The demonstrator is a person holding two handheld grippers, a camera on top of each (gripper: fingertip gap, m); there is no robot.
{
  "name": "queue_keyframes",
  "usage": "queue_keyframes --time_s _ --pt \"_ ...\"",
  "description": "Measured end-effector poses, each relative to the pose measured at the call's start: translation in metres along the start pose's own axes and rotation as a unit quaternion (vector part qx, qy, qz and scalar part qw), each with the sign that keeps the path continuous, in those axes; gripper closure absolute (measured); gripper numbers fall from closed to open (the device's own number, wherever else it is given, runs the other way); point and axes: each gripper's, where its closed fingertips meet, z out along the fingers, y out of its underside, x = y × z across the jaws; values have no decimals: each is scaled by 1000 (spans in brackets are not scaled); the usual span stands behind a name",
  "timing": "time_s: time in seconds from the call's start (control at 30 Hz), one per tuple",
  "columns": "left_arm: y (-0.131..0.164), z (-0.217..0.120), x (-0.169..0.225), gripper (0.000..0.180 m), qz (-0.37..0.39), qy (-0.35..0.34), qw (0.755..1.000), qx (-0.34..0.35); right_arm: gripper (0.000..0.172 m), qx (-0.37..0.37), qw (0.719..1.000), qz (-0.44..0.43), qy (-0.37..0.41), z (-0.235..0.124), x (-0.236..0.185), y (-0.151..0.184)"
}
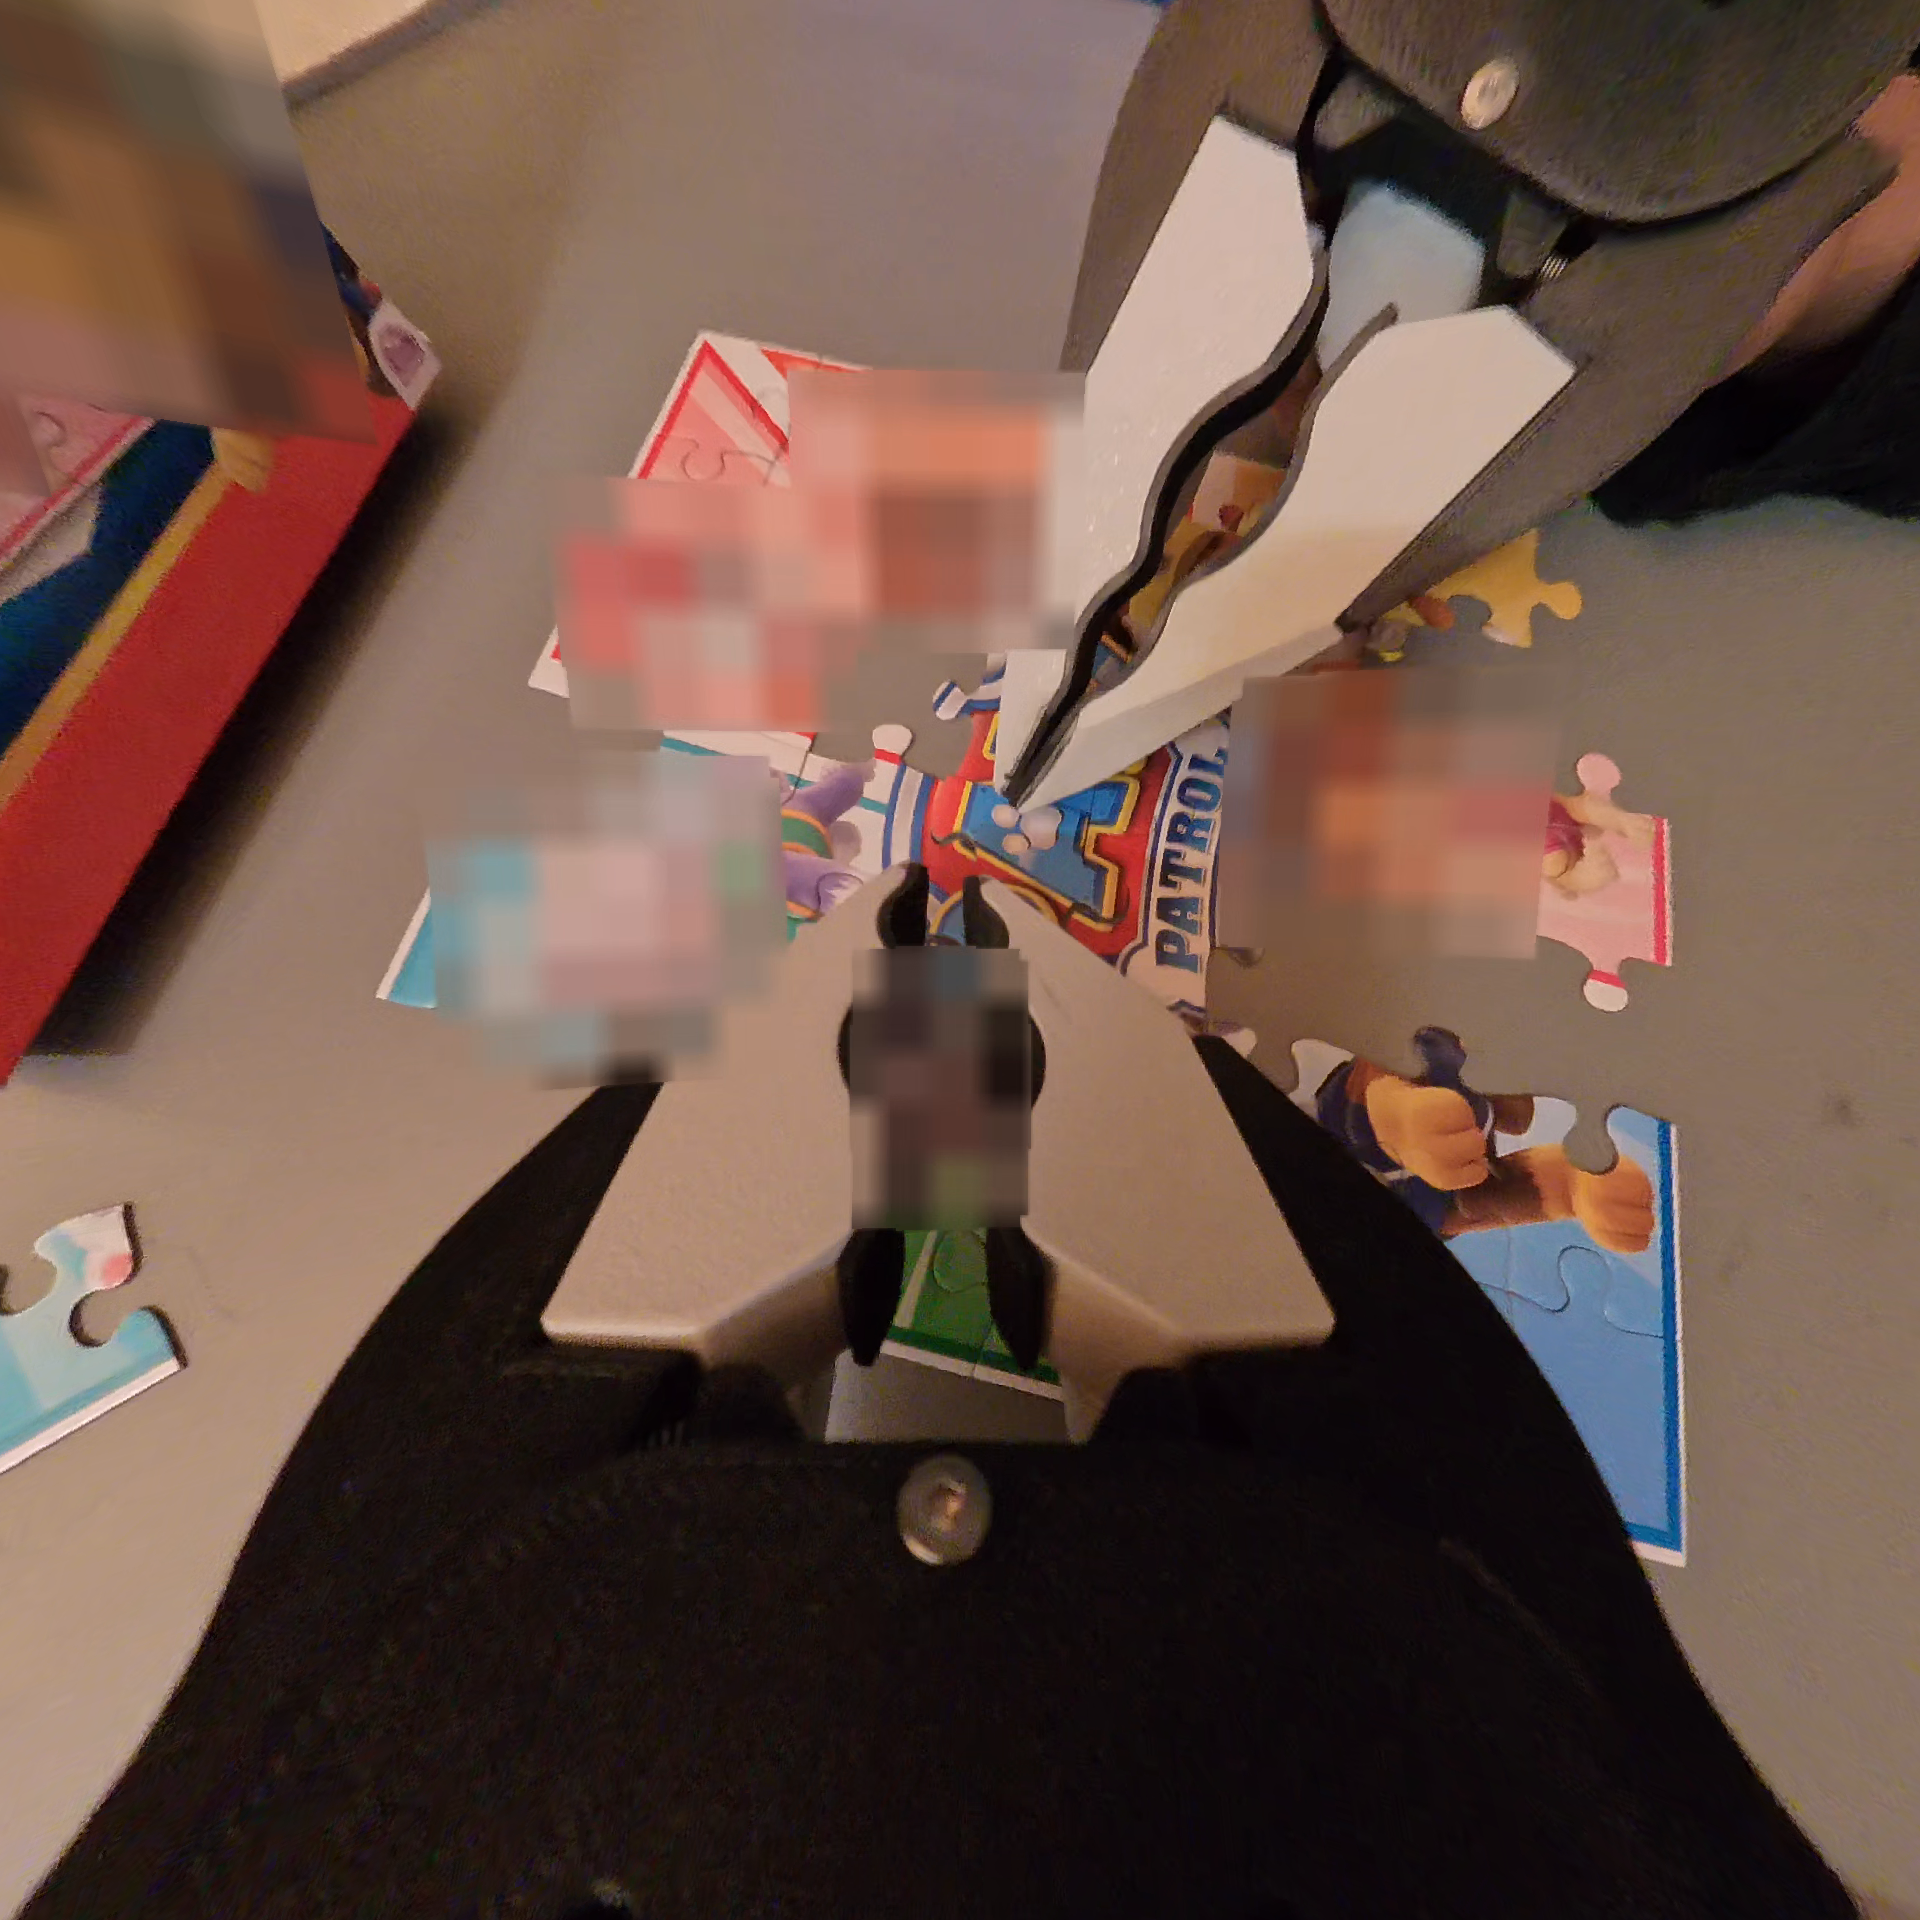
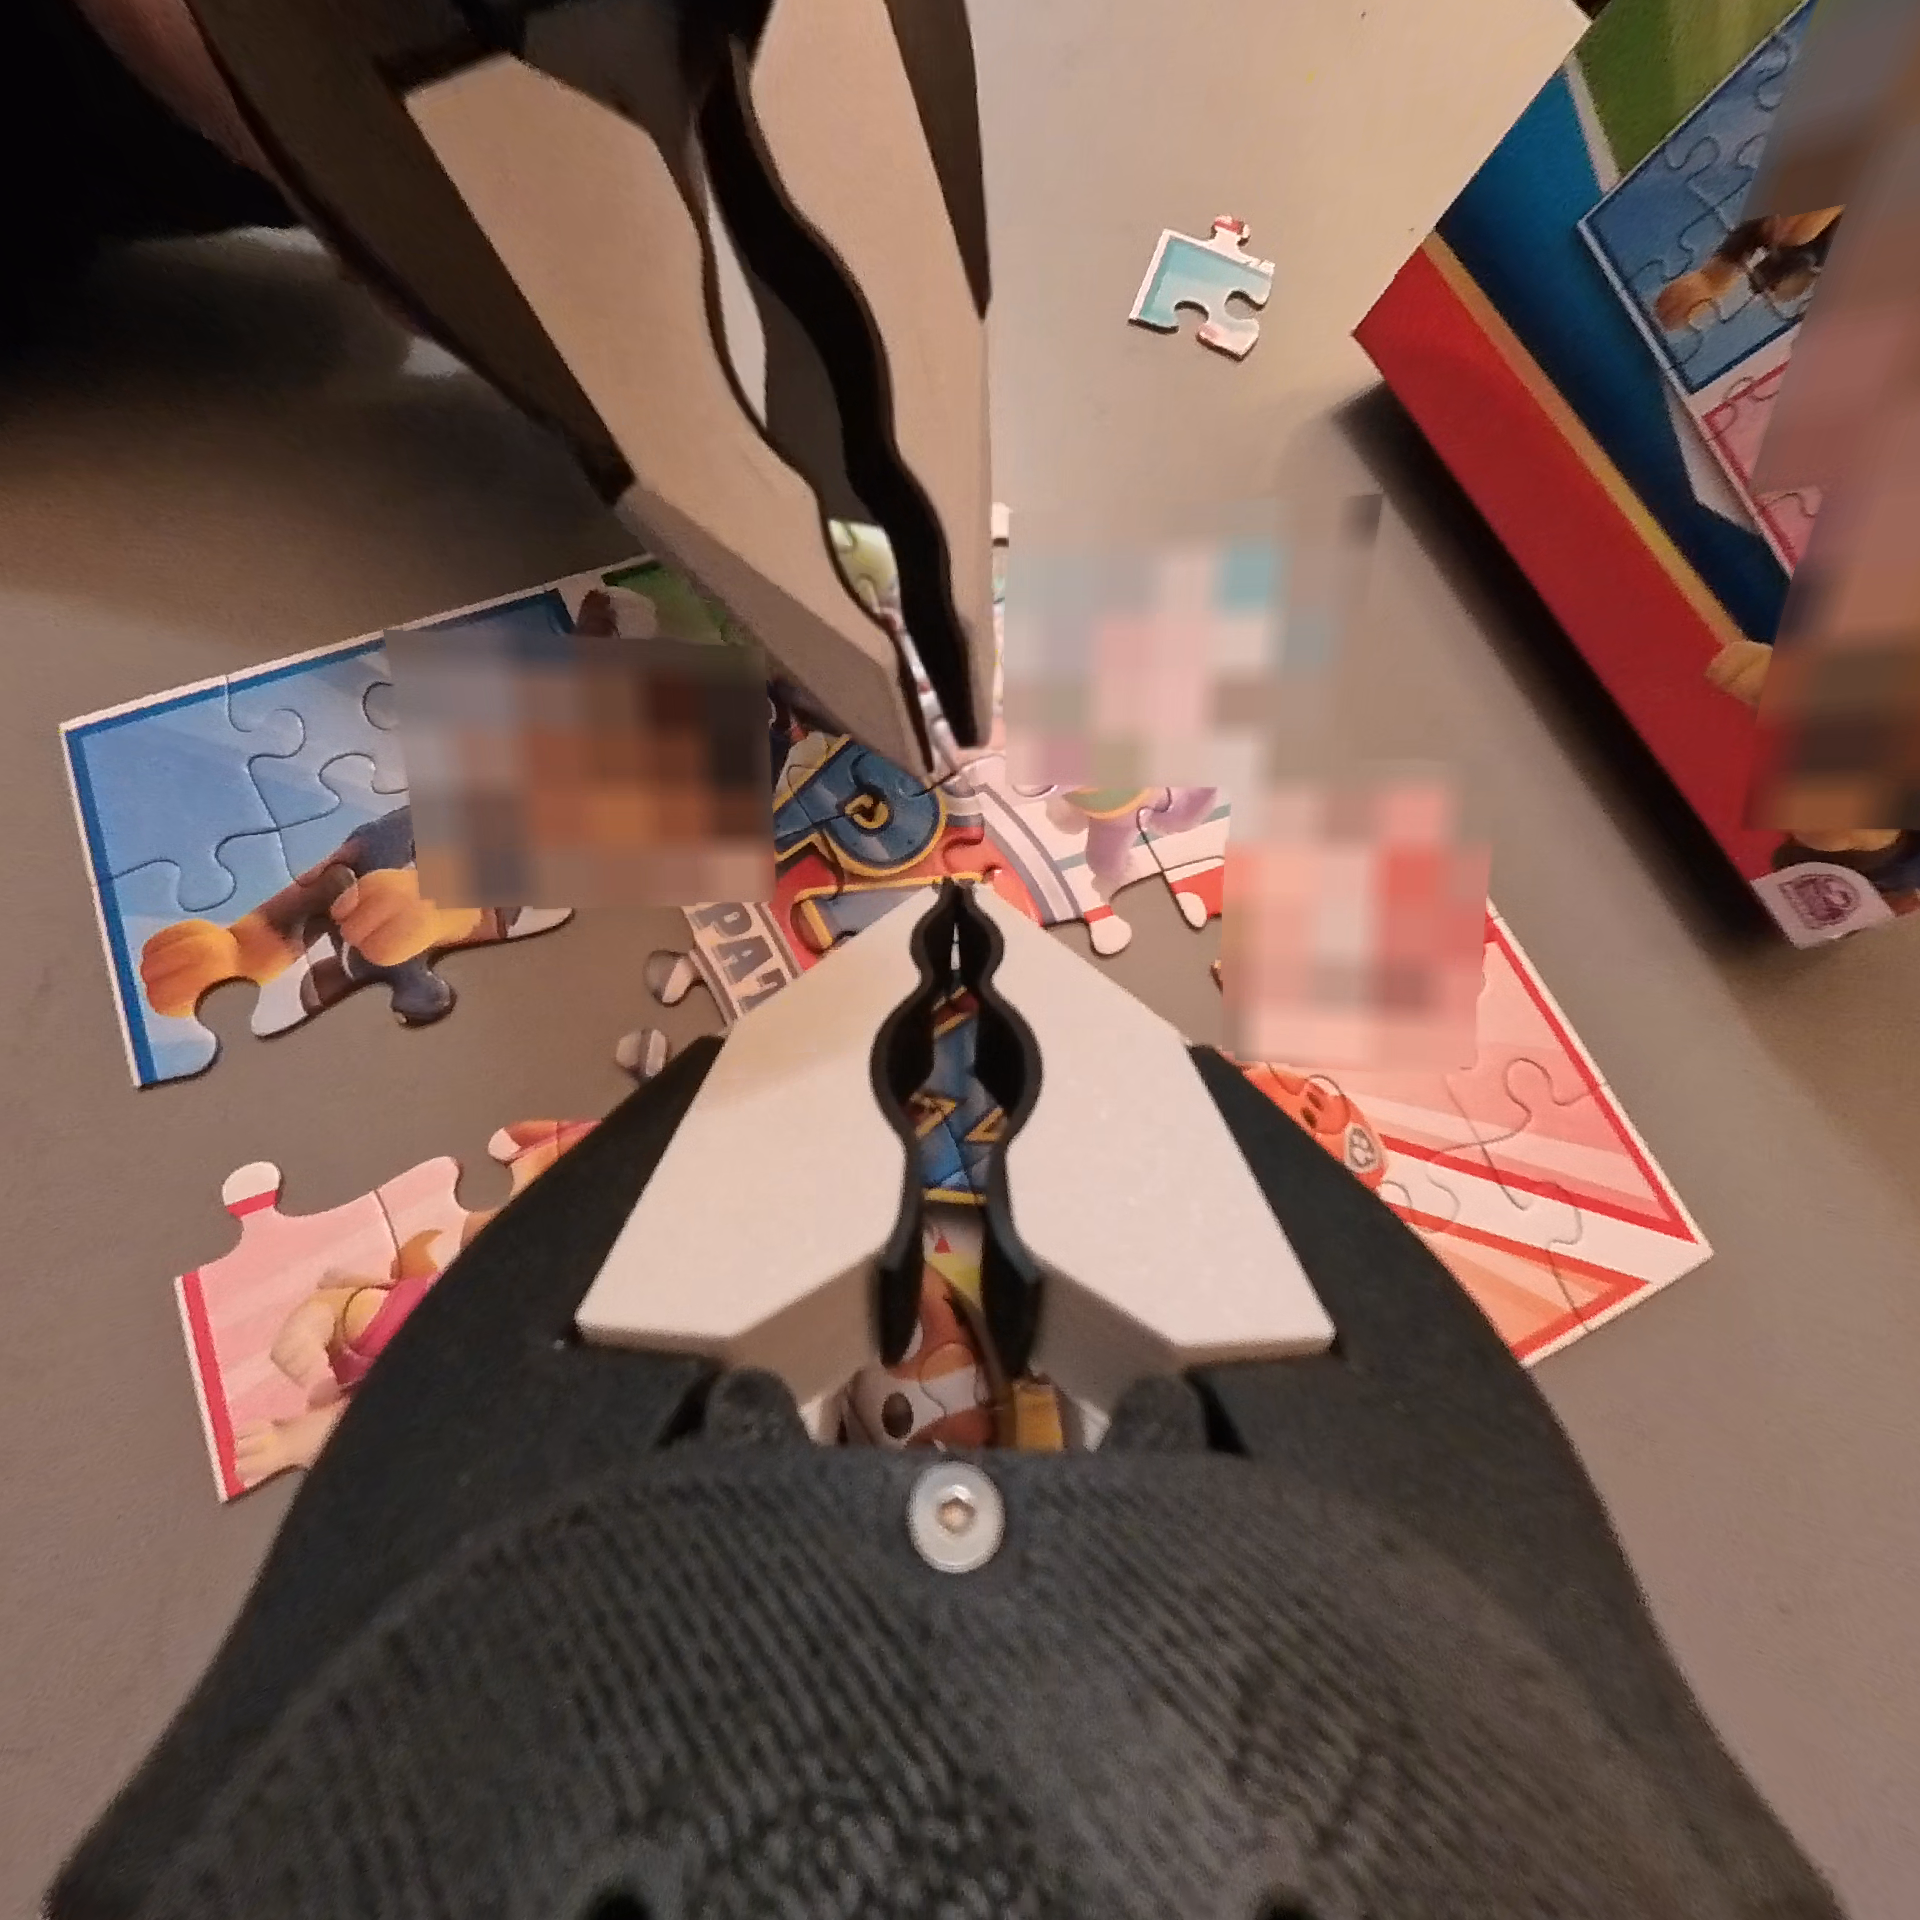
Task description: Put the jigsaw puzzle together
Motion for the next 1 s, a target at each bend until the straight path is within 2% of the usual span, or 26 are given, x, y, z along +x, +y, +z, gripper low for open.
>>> queue_keyframes --time_s 0.17,0.8,0.9,1.0 --pt "12 9 2 178 11 -8 999 -39 172 -12 1000 0 -5 4 -2 4" --pt "16 10 10 178 7 10 998 -61 172 -16 1000 9 -8 8 -1 7" --pt "16 9 4 173 2 -3 998 -61 172 -27 999 13 16 6 8 10" --pt "16 4 -12 171 -4 -45 997 -56 172 -37 997 7 60 0 24 15"
